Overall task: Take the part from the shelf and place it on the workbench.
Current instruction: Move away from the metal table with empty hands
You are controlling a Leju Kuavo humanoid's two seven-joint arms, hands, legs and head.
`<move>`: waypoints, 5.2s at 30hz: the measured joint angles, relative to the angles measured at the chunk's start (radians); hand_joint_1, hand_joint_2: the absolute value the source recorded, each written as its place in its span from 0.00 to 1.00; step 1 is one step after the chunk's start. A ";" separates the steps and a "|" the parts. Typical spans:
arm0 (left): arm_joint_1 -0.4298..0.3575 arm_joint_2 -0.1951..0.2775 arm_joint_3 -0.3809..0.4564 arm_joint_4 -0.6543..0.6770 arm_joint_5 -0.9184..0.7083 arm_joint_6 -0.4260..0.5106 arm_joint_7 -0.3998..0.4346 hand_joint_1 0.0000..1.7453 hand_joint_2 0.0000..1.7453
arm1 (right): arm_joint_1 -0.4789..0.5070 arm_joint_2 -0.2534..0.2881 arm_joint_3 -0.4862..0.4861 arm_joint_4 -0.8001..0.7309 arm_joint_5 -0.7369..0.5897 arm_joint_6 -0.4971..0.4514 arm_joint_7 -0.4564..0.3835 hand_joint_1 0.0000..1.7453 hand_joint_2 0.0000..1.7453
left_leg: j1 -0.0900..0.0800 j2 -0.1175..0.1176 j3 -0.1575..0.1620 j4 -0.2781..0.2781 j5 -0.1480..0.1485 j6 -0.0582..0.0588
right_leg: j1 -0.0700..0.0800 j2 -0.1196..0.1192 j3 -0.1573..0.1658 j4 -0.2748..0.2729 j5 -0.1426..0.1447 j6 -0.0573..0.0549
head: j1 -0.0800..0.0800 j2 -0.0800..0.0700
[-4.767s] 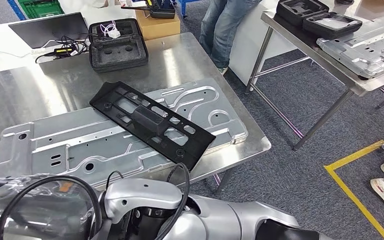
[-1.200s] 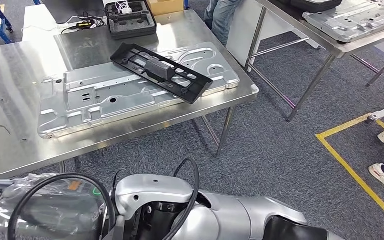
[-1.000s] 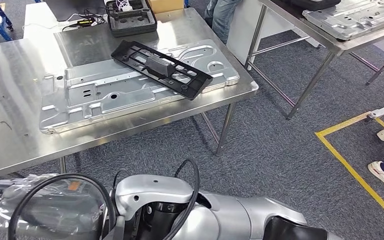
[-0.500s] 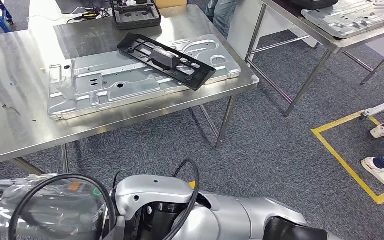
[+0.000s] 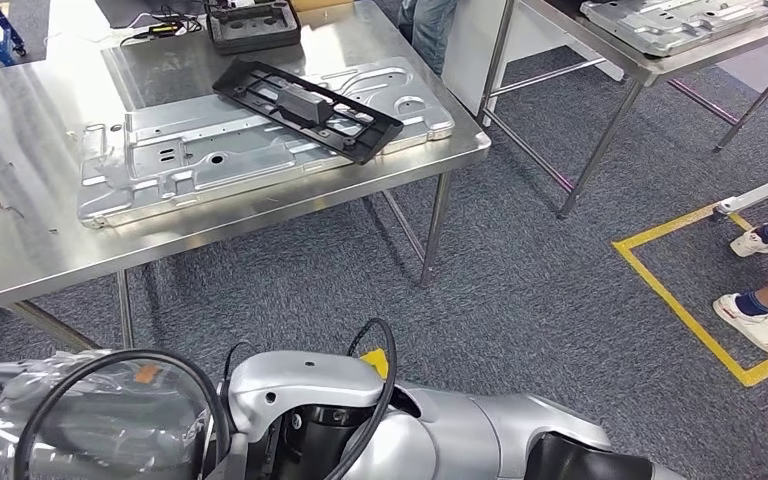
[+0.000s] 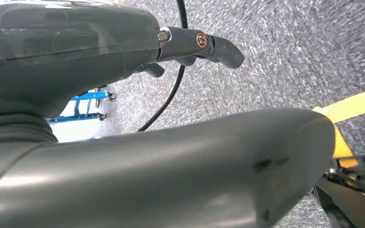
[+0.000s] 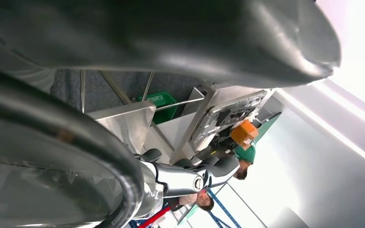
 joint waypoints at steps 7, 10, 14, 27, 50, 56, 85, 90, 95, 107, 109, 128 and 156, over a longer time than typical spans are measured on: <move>0.000 -0.002 0.000 0.000 -0.003 0.001 0.000 0.00 0.00 | -0.002 -0.001 0.000 0.000 0.000 0.000 0.000 0.00 0.00 | -0.008 0.001 0.063 -0.140 0.051 0.037 | 0.001 0.000 -0.031 0.033 -0.001 0.034 | 0.000 0.000; -0.003 -0.003 0.000 0.000 -0.004 0.004 0.000 0.00 0.00 | -0.002 -0.002 0.000 0.000 0.000 0.000 0.000 0.00 0.00 | -0.005 0.003 0.036 -0.141 0.075 0.048 | -0.011 0.002 -0.092 0.192 -0.117 0.044 | 0.001 0.000; -0.002 -0.003 0.000 0.000 -0.005 0.004 0.000 0.00 0.00 | -0.003 -0.004 0.000 0.000 0.000 0.000 0.000 0.00 0.00 | -0.001 0.003 0.000 -0.140 0.101 0.040 | -0.024 0.002 -0.065 0.244 -0.142 0.051 | 0.001 0.000; 0.000 -0.004 0.000 0.001 -0.009 0.007 0.000 0.00 0.00 | -0.006 -0.004 -0.001 0.000 -0.003 0.000 -0.001 0.00 0.00 | 0.005 0.001 -0.113 0.140 -0.048 -0.012 | -0.009 0.001 0.043 -0.011 -0.032 -0.005 | -0.004 0.000; -0.011 -0.005 -0.002 0.001 -0.027 0.008 0.000 0.00 0.00 | 0.001 -0.018 -0.007 -0.010 -0.028 0.002 -0.020 0.00 0.00 | -0.006 0.003 -0.016 -0.141 0.118 0.016 | -0.016 0.005 0.088 -0.005 -0.083 0.040 | 0.000 0.000; -0.011 -0.005 -0.002 0.001 -0.027 0.008 0.000 0.00 0.00 | 0.009 -0.020 -0.014 -0.018 -0.032 0.003 -0.029 0.00 0.00 | 0.002 0.003 -0.075 0.009 0.008 -0.005 | -0.016 0.001 0.058 -0.010 -0.047 -0.002 | -0.002 0.000; -0.023 -0.008 -0.003 0.001 -0.034 0.008 0.000 0.00 0.00 | 0.011 -0.032 -0.022 -0.033 -0.032 0.003 -0.033 0.00 0.00 | -0.008 0.002 -0.037 -0.109 0.095 0.008 | -0.015 0.003 0.073 -0.019 -0.050 0.006 | 0.001 0.000; -0.022 -0.009 -0.003 0.001 -0.038 0.008 0.000 0.00 0.00 | 0.015 -0.031 -0.022 -0.033 -0.031 0.003 -0.033 0.00 0.00 | -0.006 0.002 -0.109 0.147 -0.055 0.002 | -0.011 0.002 0.030 -0.016 -0.018 -0.008 | -0.003 0.000; -0.026 -0.009 -0.003 0.001 -0.039 0.013 0.000 0.00 0.00 | 0.015 -0.031 -0.022 -0.033 -0.031 0.003 -0.033 0.00 0.00 | -0.007 0.001 0.076 -0.138 0.034 0.009 | -0.007 0.002 0.006 -0.001 -0.003 0.007 | -0.002 0.000; -0.030 -0.013 -0.005 0.001 -0.057 0.025 0.000 0.00 0.00 | 0.045 -0.041 -0.023 0.082 0.021 -0.022 -0.031 0.00 0.00 | -0.011 0.003 0.029 -0.155 0.082 0.049 | -0.016 0.003 -0.082 0.245 -0.123 0.040 | 0.004 0.000; -0.029 -0.020 -0.013 0.001 -0.070 0.030 0.000 0.00 0.00 | 0.060 -0.037 -0.031 0.185 0.031 -0.043 -0.039 0.00 0.00 | -0.012 0.001 0.026 -0.154 0.086 0.044 | -0.014 0.003 0.008 0.096 -0.068 0.035 | 0.004 0.000; 0.002 -0.028 -0.057 0.000 -0.096 0.017 0.000 0.00 0.00 | 0.266 -0.039 -0.329 1.096 -0.034 -0.133 0.099 0.00 0.00 | -0.010 0.000 0.011 -0.158 0.100 0.023 | 0.000 0.005 0.051 -0.013 -0.045 0.023 | 0.002 0.000; 0.008 -0.013 -0.056 0.000 -0.059 0.015 0.000 0.00 0.00 | 0.608 -0.189 -0.871 1.289 -0.478 -0.219 0.377 0.00 0.00 | -0.019 -0.002 0.001 -0.149 0.096 0.031 | -0.010 0.003 0.046 -0.014 -0.043 0.028 | 0.002 0.000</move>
